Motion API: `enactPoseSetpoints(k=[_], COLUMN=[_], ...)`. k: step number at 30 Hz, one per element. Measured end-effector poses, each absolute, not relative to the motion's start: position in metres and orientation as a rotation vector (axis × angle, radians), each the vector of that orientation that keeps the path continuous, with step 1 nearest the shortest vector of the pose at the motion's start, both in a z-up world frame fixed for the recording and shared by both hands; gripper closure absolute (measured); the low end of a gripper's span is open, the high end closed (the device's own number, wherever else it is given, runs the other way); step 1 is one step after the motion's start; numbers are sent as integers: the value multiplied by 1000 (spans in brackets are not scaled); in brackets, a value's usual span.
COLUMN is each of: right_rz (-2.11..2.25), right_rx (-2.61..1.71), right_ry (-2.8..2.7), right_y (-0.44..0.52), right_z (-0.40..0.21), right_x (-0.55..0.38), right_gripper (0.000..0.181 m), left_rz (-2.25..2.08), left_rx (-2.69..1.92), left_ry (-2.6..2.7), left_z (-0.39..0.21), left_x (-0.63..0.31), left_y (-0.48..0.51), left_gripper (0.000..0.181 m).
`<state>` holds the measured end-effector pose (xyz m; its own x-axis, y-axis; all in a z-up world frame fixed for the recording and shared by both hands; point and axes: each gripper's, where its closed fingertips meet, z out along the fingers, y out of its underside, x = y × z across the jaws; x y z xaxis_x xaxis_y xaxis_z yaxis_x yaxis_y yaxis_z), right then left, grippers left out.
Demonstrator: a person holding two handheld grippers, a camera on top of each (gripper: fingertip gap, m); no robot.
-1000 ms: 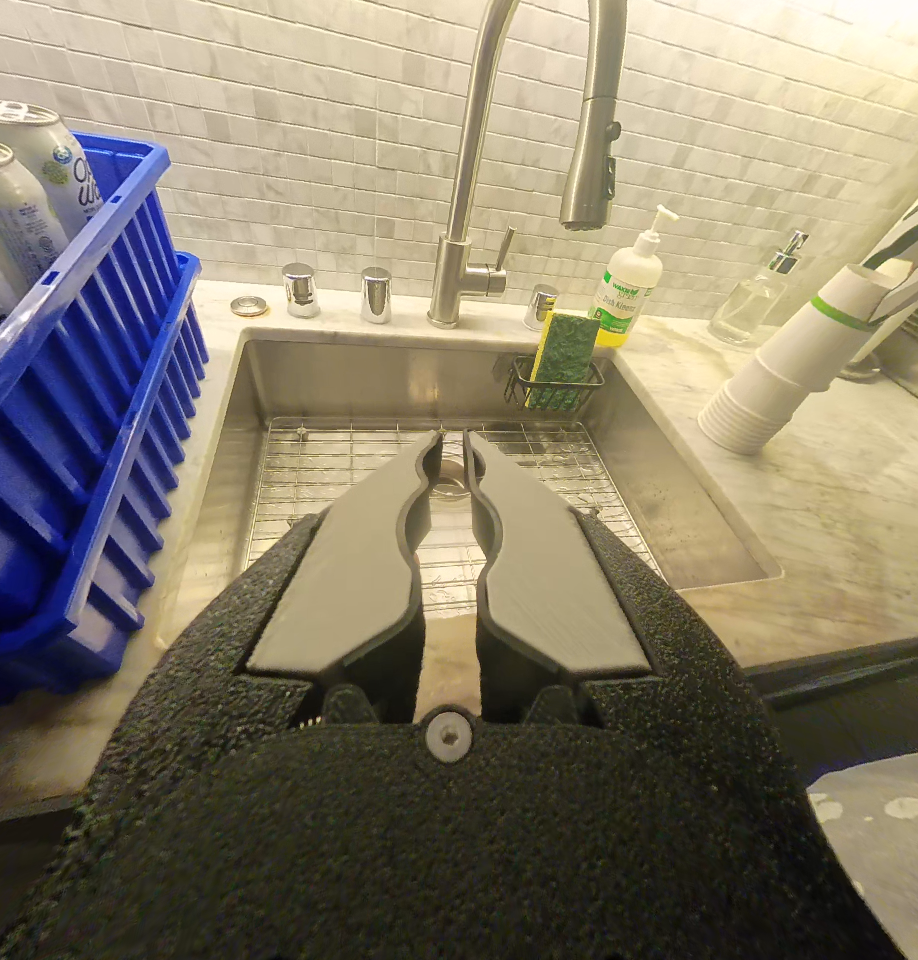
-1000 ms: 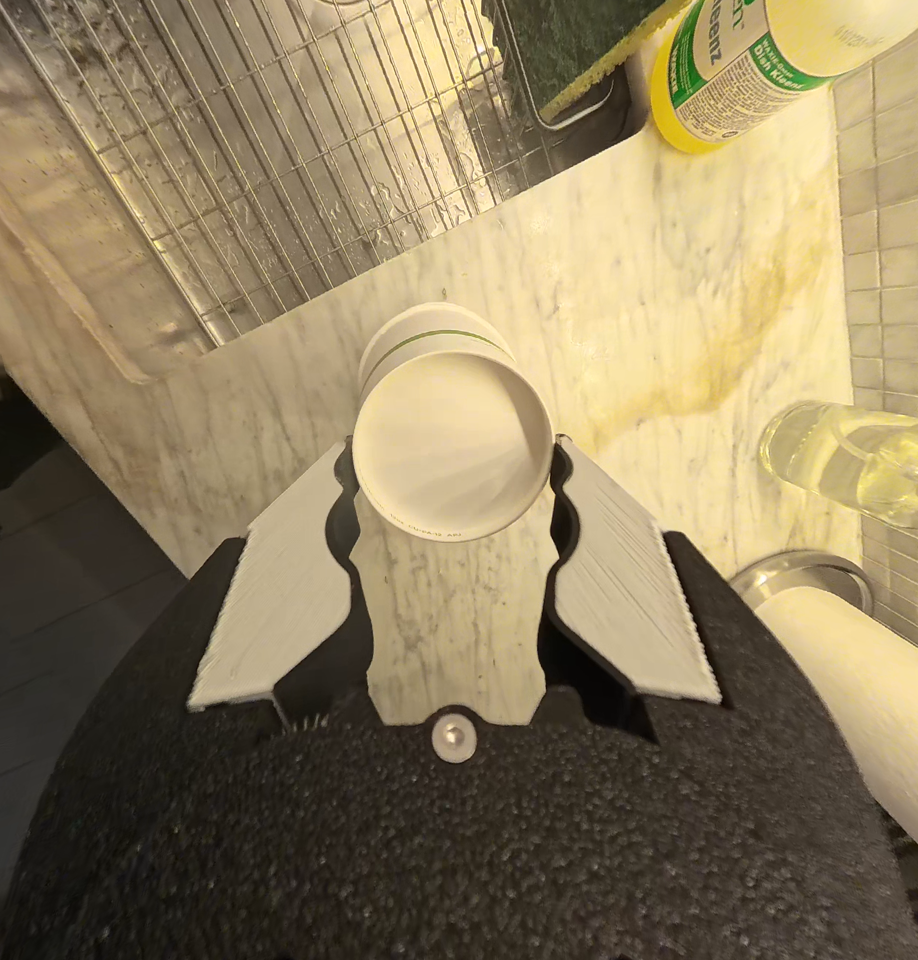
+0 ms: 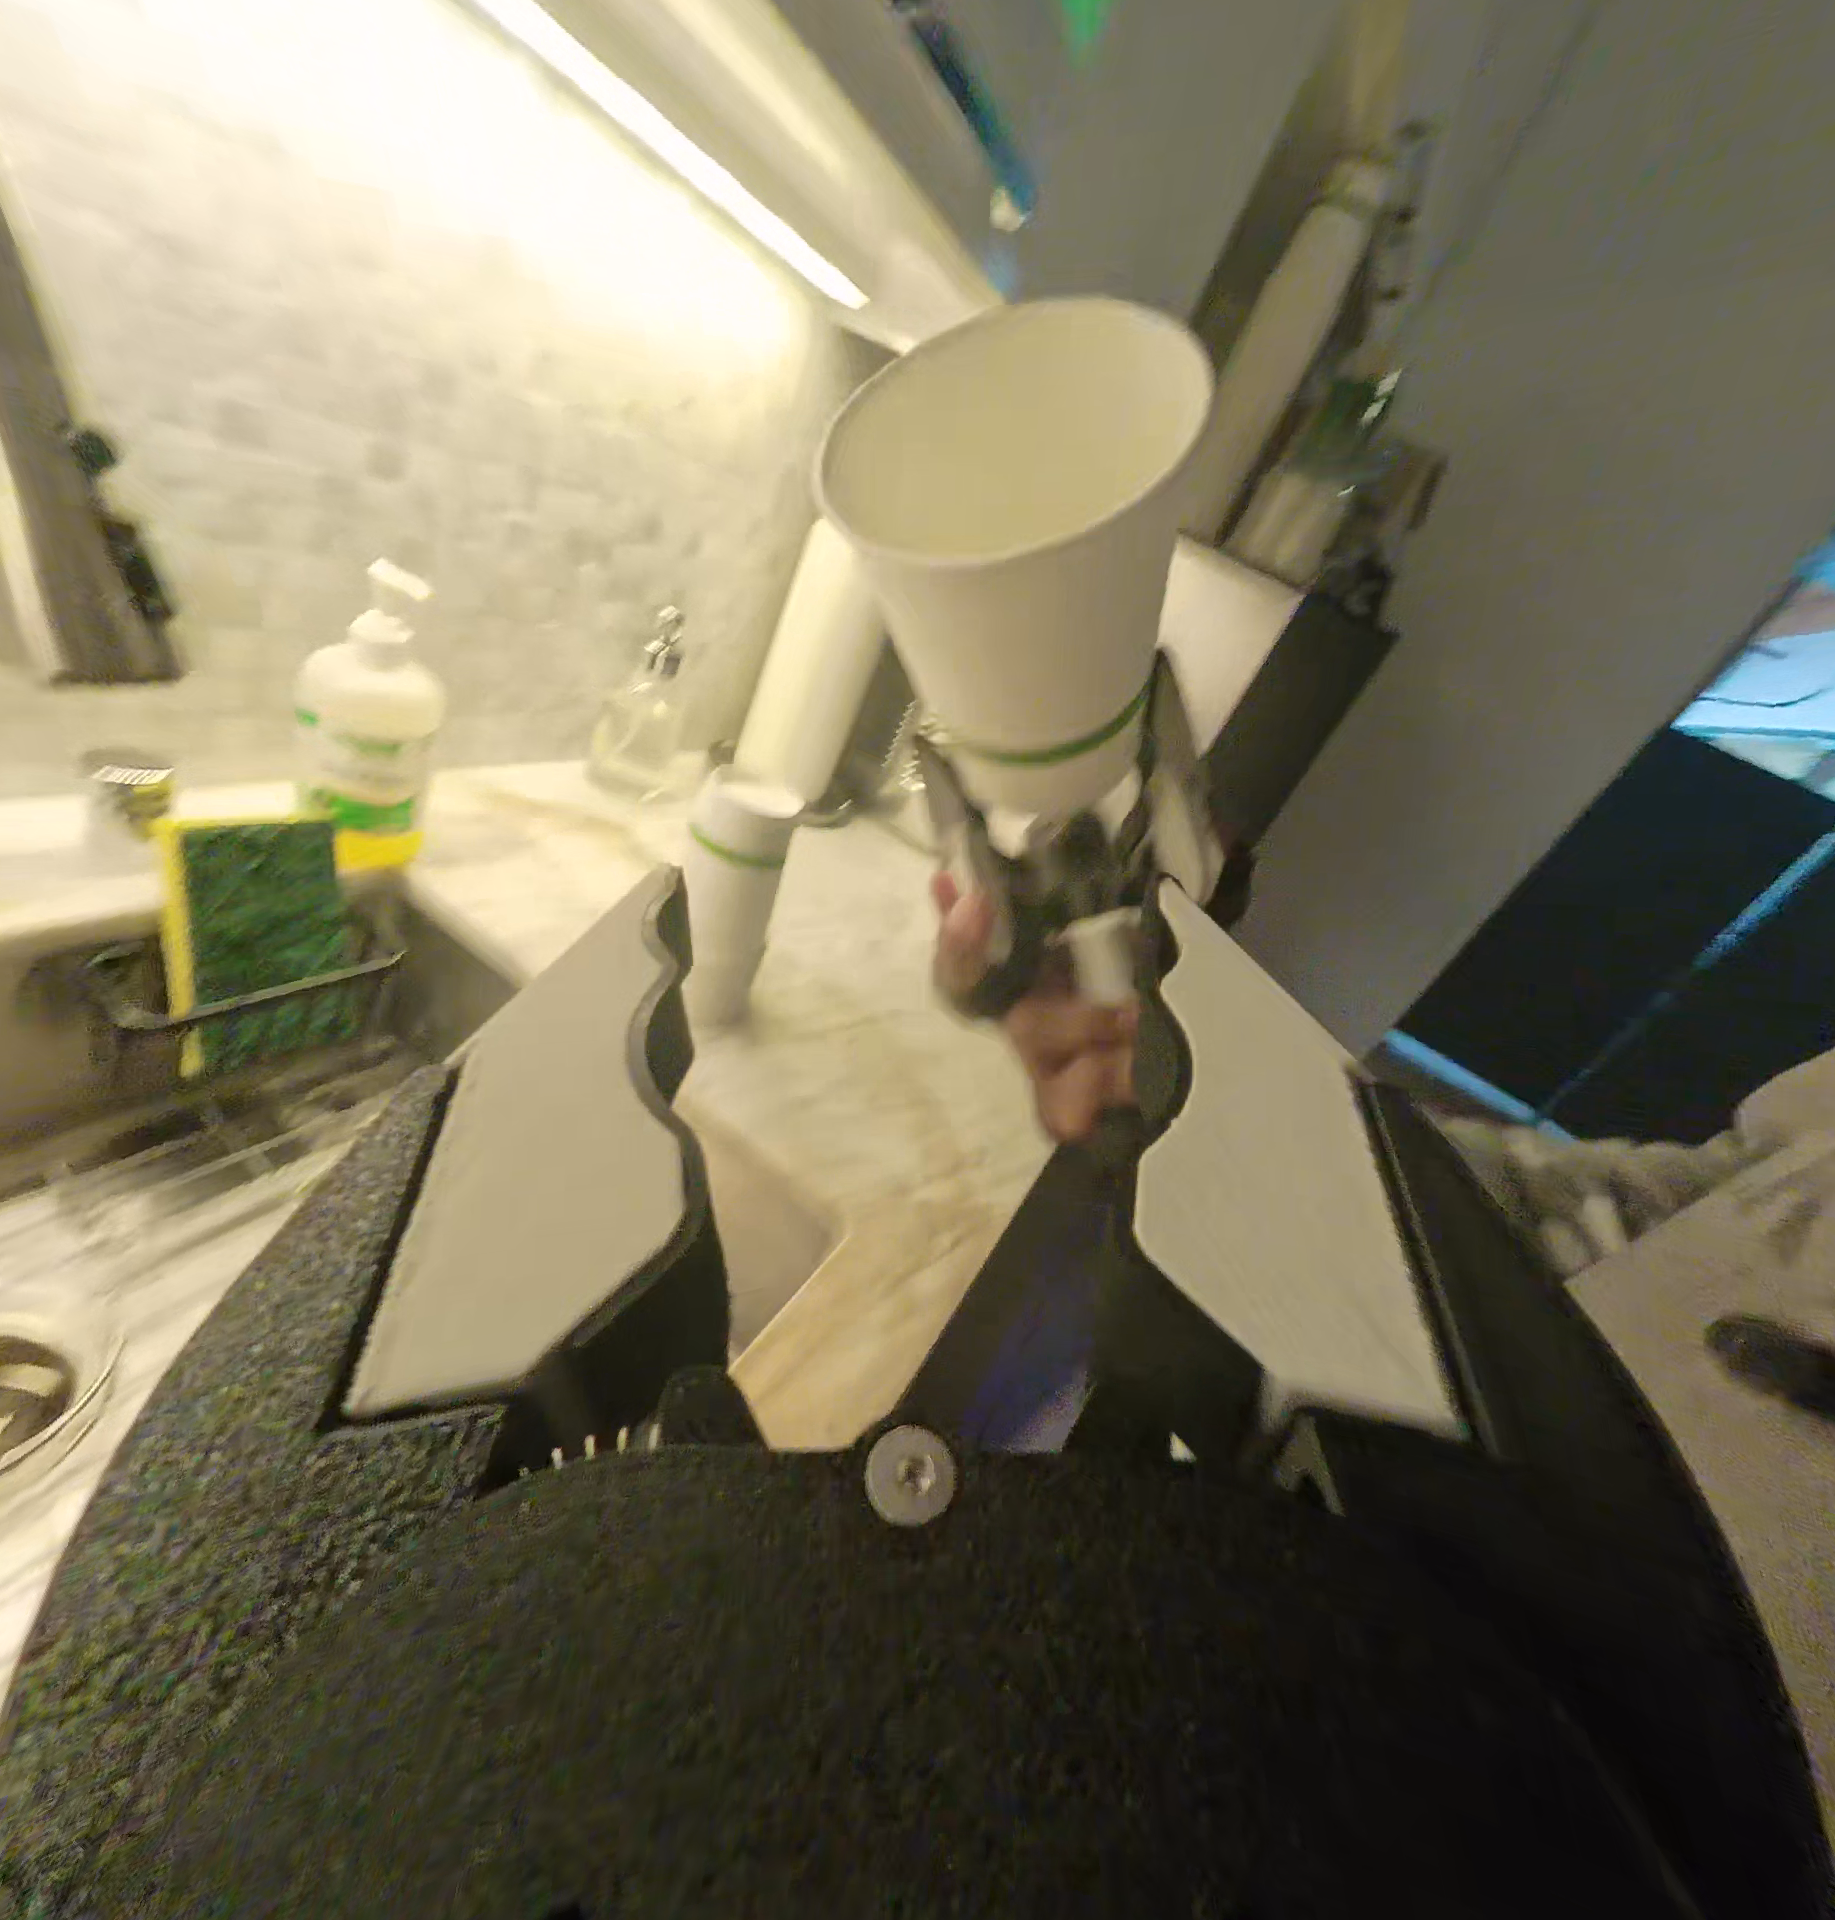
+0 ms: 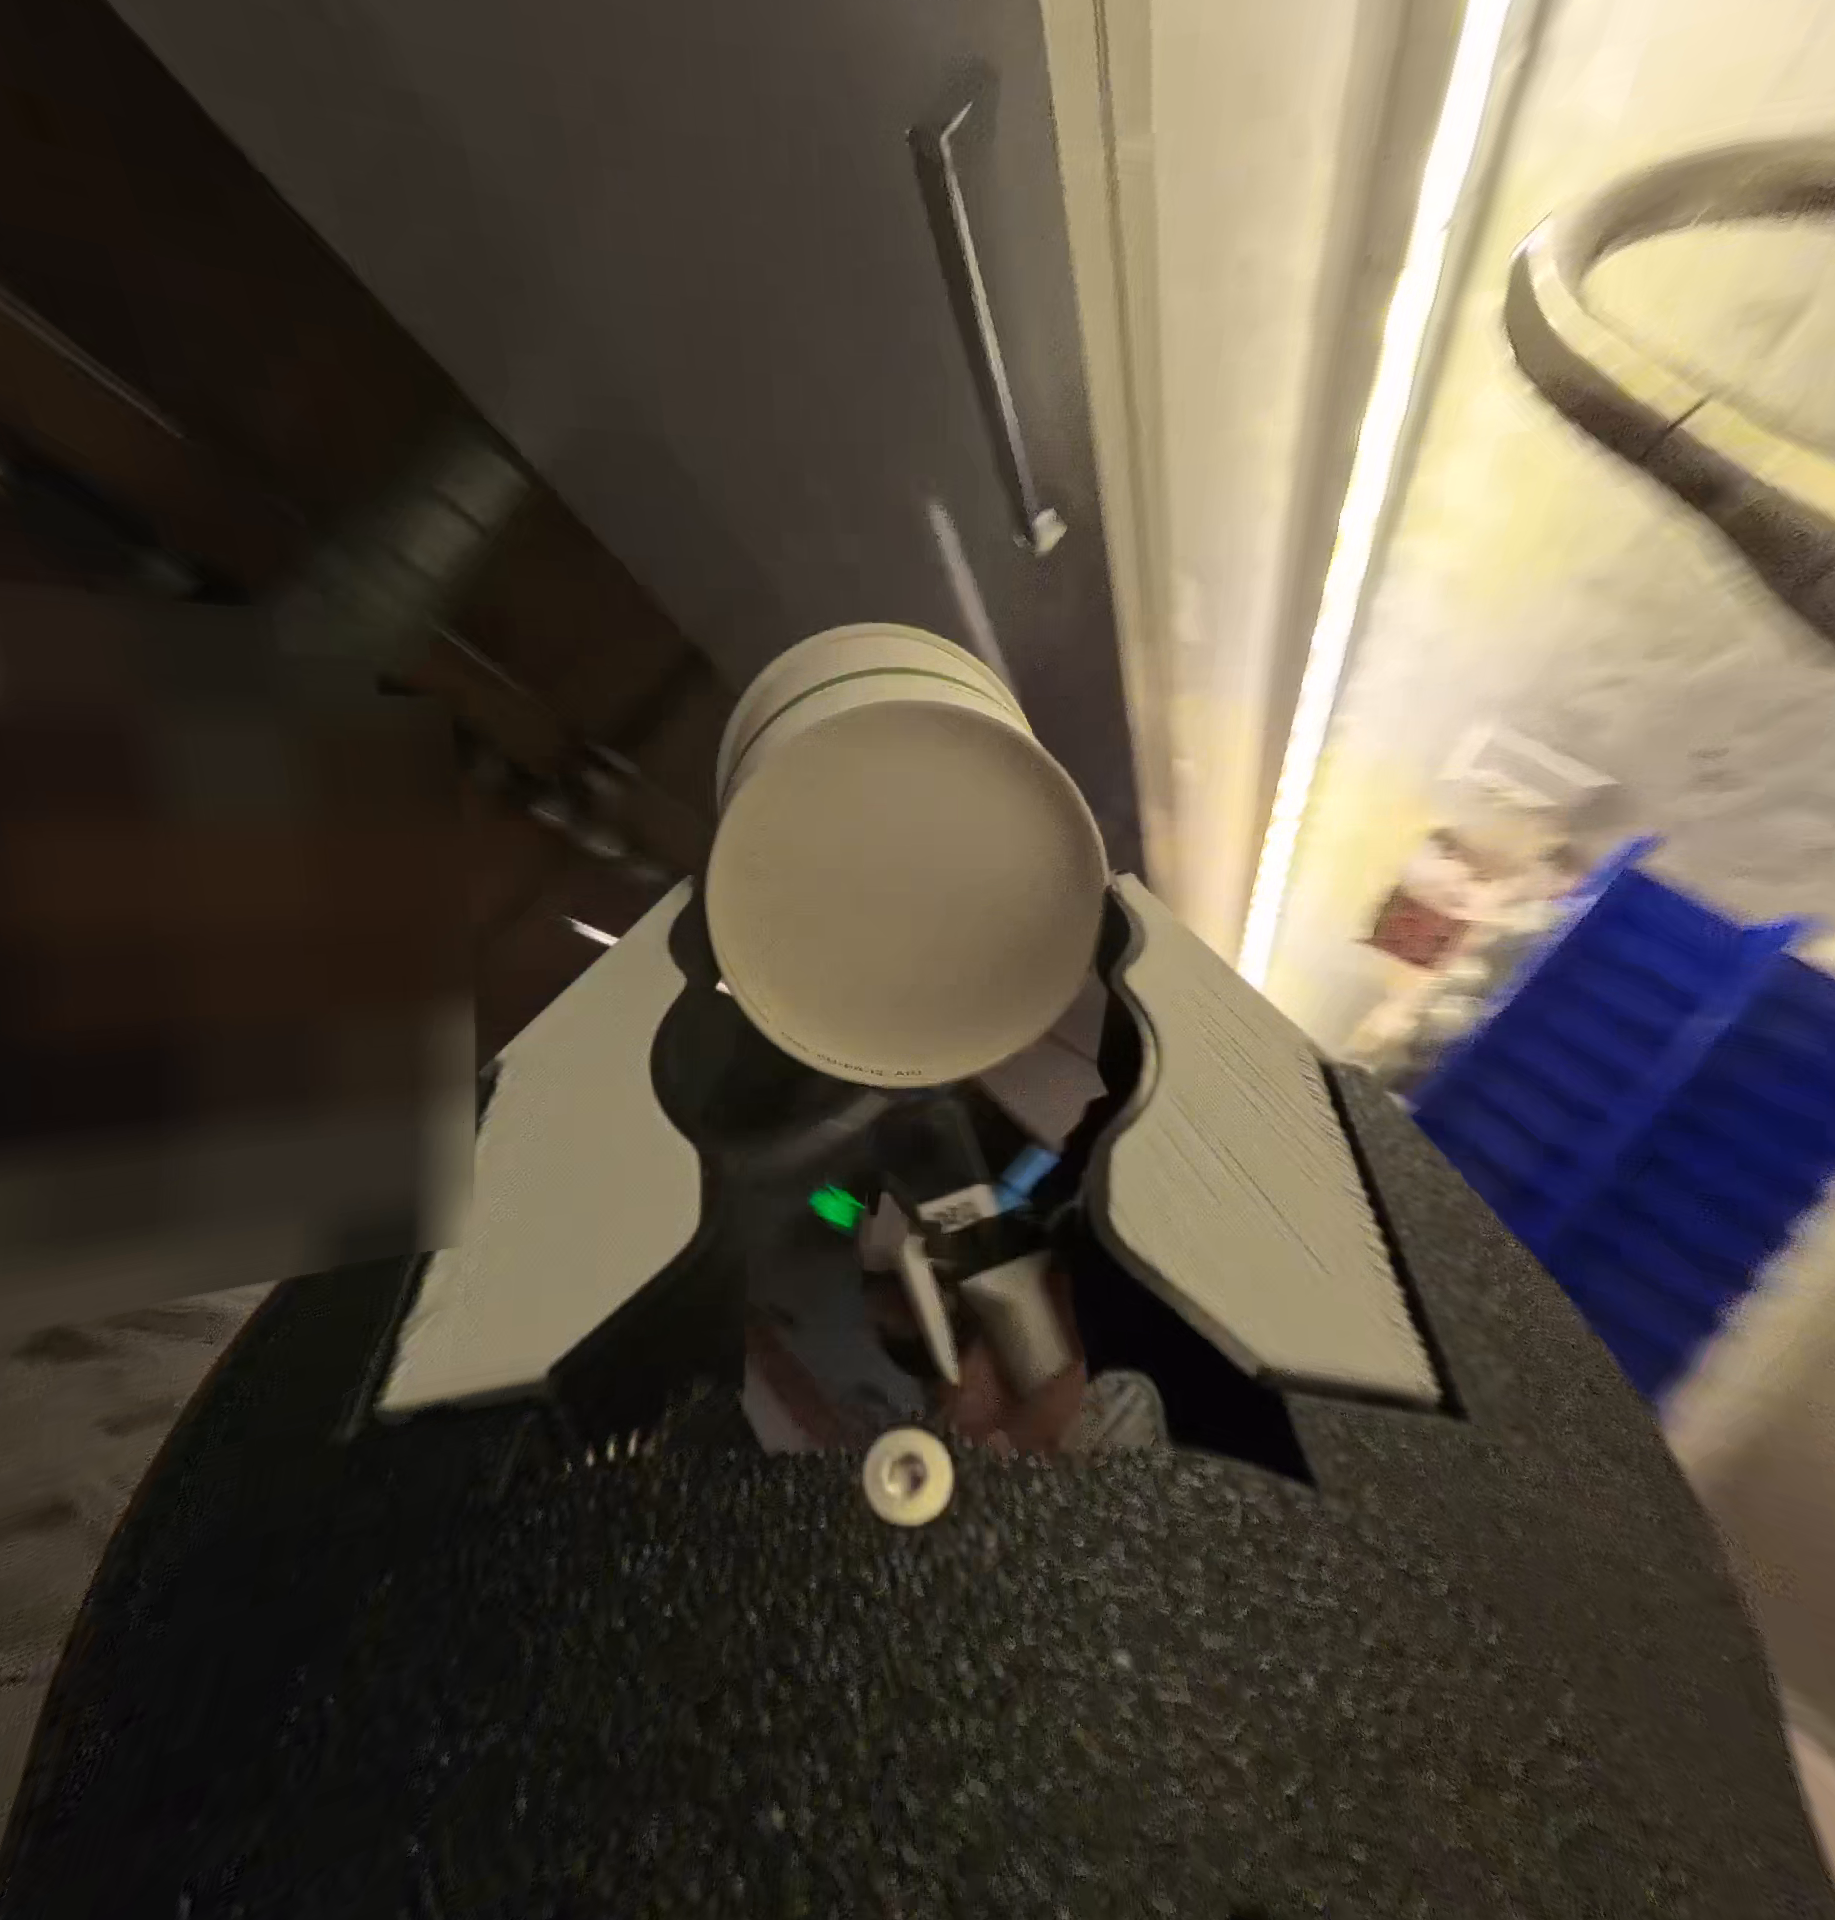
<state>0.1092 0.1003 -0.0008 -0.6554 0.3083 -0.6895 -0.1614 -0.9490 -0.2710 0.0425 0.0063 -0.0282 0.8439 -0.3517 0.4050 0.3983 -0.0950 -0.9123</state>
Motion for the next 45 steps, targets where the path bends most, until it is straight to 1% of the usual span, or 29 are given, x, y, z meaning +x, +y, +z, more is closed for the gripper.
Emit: enactPoseSetpoints(k=[1, 4, 8, 10, 11, 15, 18, 19, 22, 26, 28, 30, 31, 33, 36, 39, 45], right_rz=[2726, 2947, 3180, 3243, 3277, 3270, 3073, 2923, 2436, 1532, 1325, 1267, 1254, 1268, 1393, 1442, 1404], right_rx=[-1081, -929, -788, -756, -745, -802, -1012, -1117, -1311, -1399, -1374, -1373, -1381, -1418, -1479, -1487, -1435], right_ry=[-201, -114, -256, -347, -368, -403, -614, -749, -992, -1390, -1463, -1467, -1472, -1447, -1332, -1374, -1413], right_y=[88, 53, 3, -15, -21, -29, -32, -31, -1, 29, 26, 13, 4, -11, -17, -26, -32], right_z=[1, 9, 18, 17, 15, 7, -14, -26, -40, -42, -33, -31, -35, -48, -53, -55, -53], right_x=[106, 95, 85, 81, 80, 69, 56, 52, 58, 71, 70, 60, 53, 39, 29, 26, 23], right_gripper=[104, 106, 109, 109, 109, 109, 111, 106, 95, 81, 77, 75, 71, 68, 72, 73, 80], left_rz=[-651, -668, -690, -682, -677, -641, -590, -555, -422, -207, -149, -128, -112, -107, -85, -50, -33], left_rx=[-1511, -1437, -1361, -1335, -1322, -1361, -1405, -1421, -1537, -1737, -1787, -1810, -1815, -1816, -1813, -1826, -1825], left_ry=[-7, 86, 214, 262, 269, 268, 252, 245, 209, 199, 201, 212, 218, 250, 290, 370, 431], left_z=[-16, 13, 40, 49, 53, 46, 37, 34, 12, -33, -49, -59, -62, -66, -69, -73, -76], left_x=[49, 64, 84, 90, 90, 79, 64, 57, 31, 3, -1, 3, 5, 14, 18, 27, 43], left_y=[7, 9, 3, -4, -7, -13, -17, -18, -16, -11, -8, -4, -3, 0, 0, -1, 2], left_gripper=[94, 88, 81, 82, 86, 91, 93, 93, 94, 92, 92, 91, 91, 91, 91, 91, 91])
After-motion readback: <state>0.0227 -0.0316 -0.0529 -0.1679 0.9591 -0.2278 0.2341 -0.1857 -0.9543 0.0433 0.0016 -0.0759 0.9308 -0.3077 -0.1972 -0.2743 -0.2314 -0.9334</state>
